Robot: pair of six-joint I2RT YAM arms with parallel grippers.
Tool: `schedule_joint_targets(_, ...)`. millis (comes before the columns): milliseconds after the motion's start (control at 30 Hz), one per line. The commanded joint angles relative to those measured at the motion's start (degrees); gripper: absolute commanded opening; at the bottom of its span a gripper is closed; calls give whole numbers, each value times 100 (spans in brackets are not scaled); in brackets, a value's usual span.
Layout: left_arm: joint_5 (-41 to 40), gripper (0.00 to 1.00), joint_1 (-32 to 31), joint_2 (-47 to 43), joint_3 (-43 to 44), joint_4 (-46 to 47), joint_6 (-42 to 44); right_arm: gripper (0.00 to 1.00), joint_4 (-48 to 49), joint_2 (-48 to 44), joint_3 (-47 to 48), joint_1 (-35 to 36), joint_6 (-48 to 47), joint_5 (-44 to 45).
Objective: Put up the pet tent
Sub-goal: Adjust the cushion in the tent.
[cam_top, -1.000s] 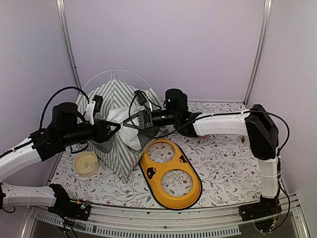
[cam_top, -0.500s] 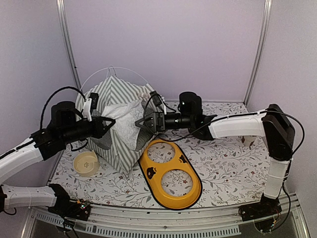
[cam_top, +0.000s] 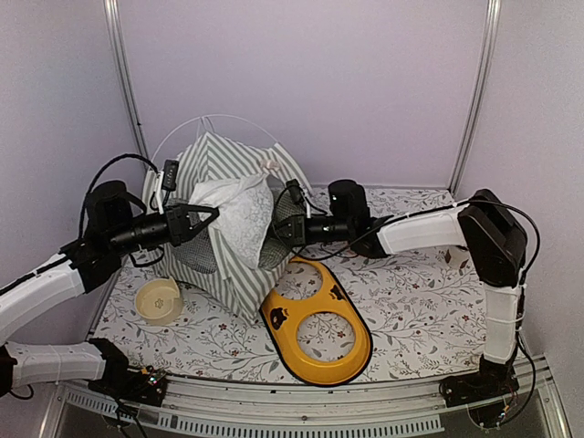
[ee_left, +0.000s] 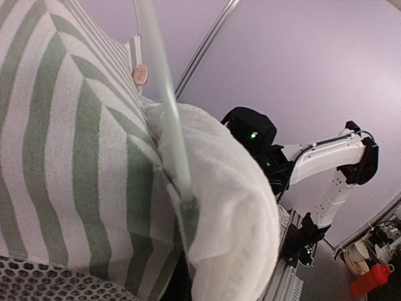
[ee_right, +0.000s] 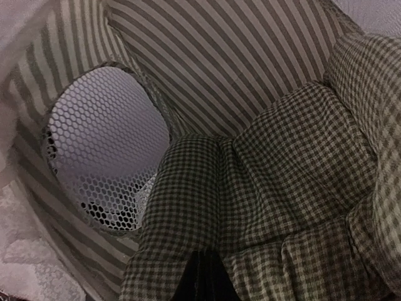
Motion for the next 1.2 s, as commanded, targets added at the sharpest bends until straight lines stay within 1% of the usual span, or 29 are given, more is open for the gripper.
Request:
schedule_joint_targets(0,1200,0,58,298,157,1138,114,4,-344,683,812,125,-61,-162)
schedule_joint_targets(167,1649,0,61,690,282,1611,115,5,-753,1378,1609,278,-77,-390)
schedule_joint_targets(300,1966,0,54,1186,570,2000,27,14,-896,1651,1792,341,-79,-403)
schedule_joint_targets(333,2090,0,48,1312,655,2085,-15,17,-922,1681,1814,343,-84,-402)
schedule_joint_targets(467,2296,0,-65,1766,969,2270,-64,40,-1269,1618,1828,396,-334,-191)
schedule_joint_targets(600,2316,0,-227,1992,1214,2230,0,64,-2154,1497,1926,548,-1179,494)
schedule_joint_targets(667,2329,0,-307,2048,1309,2222,-10,69,-2662,1547,2074,596,-1647,898)
schedule_joint_targets(767,2320,0,-483,2107,1474,2235,-15,73,-3295,1802,2481,606,-2090,1400)
schedule_joint_targets(867,2250,0,-579,2156,1609,2235,-19,76,-3885,2349,3111,612,-2381,1788)
schedule_joint_targets(933,2055,0,-577,2097,1610,2197,-12,78,-4241,2579,3540,607,-2519,1921)
schedule_joint_targets(1000,1510,0,-541,1973,1585,1889,74,79,-4344,2552,3707,611,-2618,1992)
schedule_joint_targets(1100,622,0,-386,1595,1416,1572,53,82,-4071,2097,3470,575,-2673,1844)
schedule_joint_targets(1167,-144,0,-273,1369,1313,1230,-50,83,-3619,1589,3016,541,-2665,1565)
